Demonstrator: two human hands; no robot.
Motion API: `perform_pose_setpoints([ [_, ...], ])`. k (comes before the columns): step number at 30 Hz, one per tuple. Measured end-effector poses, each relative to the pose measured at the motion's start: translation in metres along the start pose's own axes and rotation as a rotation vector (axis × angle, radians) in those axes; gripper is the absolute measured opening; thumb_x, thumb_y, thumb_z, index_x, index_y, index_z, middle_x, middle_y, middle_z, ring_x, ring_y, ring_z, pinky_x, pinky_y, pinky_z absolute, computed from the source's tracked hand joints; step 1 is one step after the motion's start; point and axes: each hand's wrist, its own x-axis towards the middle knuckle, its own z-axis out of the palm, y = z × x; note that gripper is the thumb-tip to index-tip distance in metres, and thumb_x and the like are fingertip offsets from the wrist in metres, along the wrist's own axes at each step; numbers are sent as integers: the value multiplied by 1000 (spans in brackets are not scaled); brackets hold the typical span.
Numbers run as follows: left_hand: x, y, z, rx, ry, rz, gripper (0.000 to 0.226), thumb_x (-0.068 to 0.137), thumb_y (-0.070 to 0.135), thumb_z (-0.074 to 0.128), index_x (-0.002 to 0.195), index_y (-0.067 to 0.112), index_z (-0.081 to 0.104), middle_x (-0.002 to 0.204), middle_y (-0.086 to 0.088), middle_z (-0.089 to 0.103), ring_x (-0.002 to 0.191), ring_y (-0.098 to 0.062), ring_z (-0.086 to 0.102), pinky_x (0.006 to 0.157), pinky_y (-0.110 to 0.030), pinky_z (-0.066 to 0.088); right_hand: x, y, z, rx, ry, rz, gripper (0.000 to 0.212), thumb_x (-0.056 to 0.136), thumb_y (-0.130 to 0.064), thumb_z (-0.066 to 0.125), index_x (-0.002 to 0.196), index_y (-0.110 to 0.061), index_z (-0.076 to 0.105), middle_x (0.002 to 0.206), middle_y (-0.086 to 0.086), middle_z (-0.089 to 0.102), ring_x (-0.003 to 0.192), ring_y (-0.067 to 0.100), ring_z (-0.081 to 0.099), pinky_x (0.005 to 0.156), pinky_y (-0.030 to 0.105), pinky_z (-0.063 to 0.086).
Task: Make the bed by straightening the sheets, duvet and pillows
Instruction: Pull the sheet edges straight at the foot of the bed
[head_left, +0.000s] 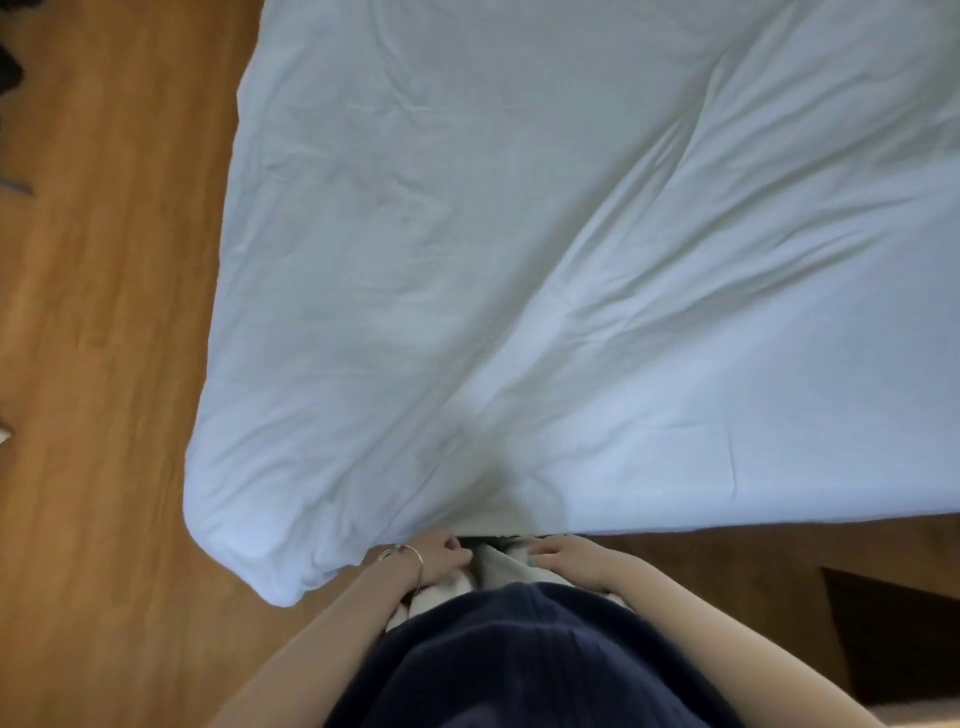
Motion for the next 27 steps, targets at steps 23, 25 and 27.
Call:
perform_pose_setpoints([
  [23, 94, 258, 45, -366, 289, 205, 14, 89, 33, 60, 97, 21, 60, 94, 7, 62, 84, -11, 56, 76, -22, 46, -4, 141, -194, 193, 330, -34, 42, 89, -37, 63, 126, -19, 56, 121, 0, 58, 109, 16, 56, 95, 27, 44],
  [25, 97, 287, 48, -394, 326, 195, 14, 90, 34, 61, 98, 23, 59, 93, 10, 60, 84, -10, 56, 68, -18, 43, -9, 156, -226, 113, 312, -54, 42, 90, -39, 62, 127, -19, 55, 122, 0, 56, 109, 16, 54, 92, 26, 42],
  [27, 98, 309, 43, -389, 361, 191, 13, 90, 34, 61, 98, 25, 58, 92, 10, 58, 85, -11, 55, 67, -18, 40, -15, 168, -252, -4, 292, -54, 44, 91, -43, 59, 128, -19, 54, 128, 0, 55, 115, 17, 52, 91, 23, 38],
])
